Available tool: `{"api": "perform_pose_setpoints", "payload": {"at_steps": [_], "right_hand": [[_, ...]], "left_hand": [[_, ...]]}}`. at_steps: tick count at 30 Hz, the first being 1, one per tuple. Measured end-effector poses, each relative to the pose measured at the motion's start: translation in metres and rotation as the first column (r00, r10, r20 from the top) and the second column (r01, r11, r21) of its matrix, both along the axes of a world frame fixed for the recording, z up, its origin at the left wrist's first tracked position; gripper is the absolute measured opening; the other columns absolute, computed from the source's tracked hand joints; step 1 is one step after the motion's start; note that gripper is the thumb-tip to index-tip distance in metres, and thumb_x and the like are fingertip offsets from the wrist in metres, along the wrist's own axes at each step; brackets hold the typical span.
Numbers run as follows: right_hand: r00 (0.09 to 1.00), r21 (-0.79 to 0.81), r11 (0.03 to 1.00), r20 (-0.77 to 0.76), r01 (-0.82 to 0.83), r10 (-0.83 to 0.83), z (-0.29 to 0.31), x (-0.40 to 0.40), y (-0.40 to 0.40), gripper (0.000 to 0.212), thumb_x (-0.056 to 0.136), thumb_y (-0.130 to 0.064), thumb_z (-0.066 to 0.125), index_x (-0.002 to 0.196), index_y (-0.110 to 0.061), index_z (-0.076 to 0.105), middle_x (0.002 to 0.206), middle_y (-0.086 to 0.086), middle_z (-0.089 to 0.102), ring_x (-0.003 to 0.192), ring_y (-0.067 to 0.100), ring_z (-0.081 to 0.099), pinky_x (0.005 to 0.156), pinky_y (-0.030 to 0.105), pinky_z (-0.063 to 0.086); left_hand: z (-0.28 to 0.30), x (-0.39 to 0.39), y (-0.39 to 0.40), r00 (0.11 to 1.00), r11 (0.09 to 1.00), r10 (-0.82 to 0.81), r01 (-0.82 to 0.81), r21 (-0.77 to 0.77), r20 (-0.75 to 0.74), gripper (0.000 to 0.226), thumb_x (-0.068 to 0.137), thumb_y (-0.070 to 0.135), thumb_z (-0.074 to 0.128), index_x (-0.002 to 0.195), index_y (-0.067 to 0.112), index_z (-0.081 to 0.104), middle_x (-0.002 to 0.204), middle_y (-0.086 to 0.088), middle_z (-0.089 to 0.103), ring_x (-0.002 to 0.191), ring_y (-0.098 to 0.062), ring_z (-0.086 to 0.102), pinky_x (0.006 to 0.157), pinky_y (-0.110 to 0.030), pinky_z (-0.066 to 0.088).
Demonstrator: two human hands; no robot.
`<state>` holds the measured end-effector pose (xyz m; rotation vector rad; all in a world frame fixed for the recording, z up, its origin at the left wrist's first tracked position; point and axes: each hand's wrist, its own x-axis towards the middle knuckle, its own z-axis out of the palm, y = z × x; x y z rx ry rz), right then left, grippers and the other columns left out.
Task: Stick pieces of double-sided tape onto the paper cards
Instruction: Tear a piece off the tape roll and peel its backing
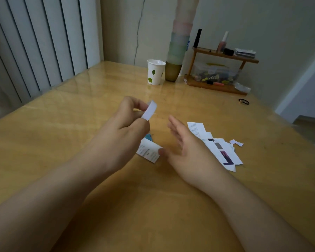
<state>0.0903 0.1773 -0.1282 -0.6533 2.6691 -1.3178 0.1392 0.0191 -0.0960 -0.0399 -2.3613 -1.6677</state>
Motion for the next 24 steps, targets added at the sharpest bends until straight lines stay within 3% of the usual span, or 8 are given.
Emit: {"api": "perform_pose_setpoints", "payload": {"at_steps": [2,5,7,10,13,16,21,24], "right_hand": [[0.985,-0.044,0.998,-0.16,0.052,-0.058,0.008,0.004,0.004,0.065,0.091,-0.026,0.061,0.145,-0.04,0.027,0.14,-0.024,0.04,0.128,-0.004,0.037,0.109,0.028,0.035],[0.915,-0.221,0.975,-0.394,-0.001,-0.088,0.017,0.012,0.006,0.04,0.092,-0.026,0.056,0.131,-0.026,0.051,0.115,-0.018,0.053,0.107,0.001,0.053,0.093,0.022,0.046],[0.844,-0.204,0.979,-0.529,-0.017,-0.095,0.019,0.017,0.007,0.034,0.091,-0.025,0.055,0.124,-0.019,0.059,0.113,-0.014,0.054,0.104,0.003,0.055,0.089,0.015,0.044],[0.748,-0.125,0.992,-0.66,-0.011,-0.074,0.021,0.02,0.008,0.029,0.089,-0.019,0.059,0.116,-0.011,0.064,0.119,-0.002,0.057,0.108,0.004,0.054,0.092,0.011,0.039],[0.725,-0.109,0.994,-0.685,-0.007,-0.07,0.021,0.021,0.008,0.028,0.087,-0.018,0.062,0.113,-0.009,0.066,0.121,0.0,0.062,0.111,0.005,0.055,0.093,0.011,0.04],[0.733,-0.16,0.987,-0.674,-0.026,-0.09,0.022,0.023,0.009,0.027,0.086,-0.019,0.065,0.111,-0.01,0.067,0.12,-0.002,0.064,0.11,0.004,0.058,0.092,0.02,0.047],[0.804,-0.271,0.962,-0.58,-0.038,-0.132,0.022,0.021,0.012,0.025,0.082,-0.015,0.067,0.107,-0.011,0.069,0.116,-0.006,0.065,0.103,0.005,0.064,0.087,0.022,0.053],[0.88,-0.356,0.933,-0.458,-0.055,-0.123,0.024,0.021,0.014,0.02,0.081,-0.015,0.068,0.101,-0.016,0.068,0.113,-0.01,0.066,0.101,0.002,0.065,0.087,0.015,0.05]], "left_hand": [[-0.002,-0.001,0.0,0.998,0.998,-0.056,0.056,0.01,0.001,0.018,0.073,0.031,0.04,0.089,0.034,0.047,0.058,0.016,0.054,0.059,-0.006,0.042,0.061,-0.03,0.034],[-0.003,-0.001,0.003,0.988,0.986,-0.155,0.156,0.065,-0.016,0.02,0.073,0.024,0.043,0.09,0.024,0.051,0.058,0.012,0.052,0.059,-0.008,0.043,0.06,-0.025,0.036],[-0.004,-0.001,0.008,0.971,0.963,-0.238,0.239,0.123,-0.029,0.017,0.08,0.019,0.048,0.097,0.015,0.05,0.06,0.008,0.056,0.06,-0.008,0.048,0.06,-0.02,0.04],[-0.006,0.001,0.012,0.948,0.928,-0.317,0.317,0.194,-0.034,0.017,0.092,0.015,0.055,0.106,0.009,0.048,0.071,-0.002,0.068,0.071,-0.014,0.061,0.069,-0.028,0.046],[-0.004,0.002,0.012,0.938,0.913,-0.346,0.344,0.221,-0.03,0.032,0.086,0.027,0.06,0.106,0.006,0.046,0.088,-0.006,0.074,0.087,-0.017,0.068,0.074,-0.03,0.048],[0.0,0.003,0.012,0.934,0.902,-0.355,0.351,0.252,-0.029,0.031,0.078,0.021,0.058,0.101,0.003,0.047,0.091,-0.006,0.075,0.093,-0.016,0.069,0.076,-0.024,0.05],[-0.001,0.004,0.012,0.937,0.912,-0.344,0.348,0.216,-0.057,0.024,0.08,0.012,0.064,0.102,0.01,0.056,0.086,-0.011,0.073,0.087,-0.021,0.069,0.085,-0.043,0.051],[-0.001,0.005,0.012,0.942,0.932,-0.326,0.333,0.141,-0.076,0.027,0.079,0.014,0.059,0.106,0.016,0.06,0.089,-0.005,0.072,0.081,-0.018,0.068,0.082,-0.042,0.052]]}}
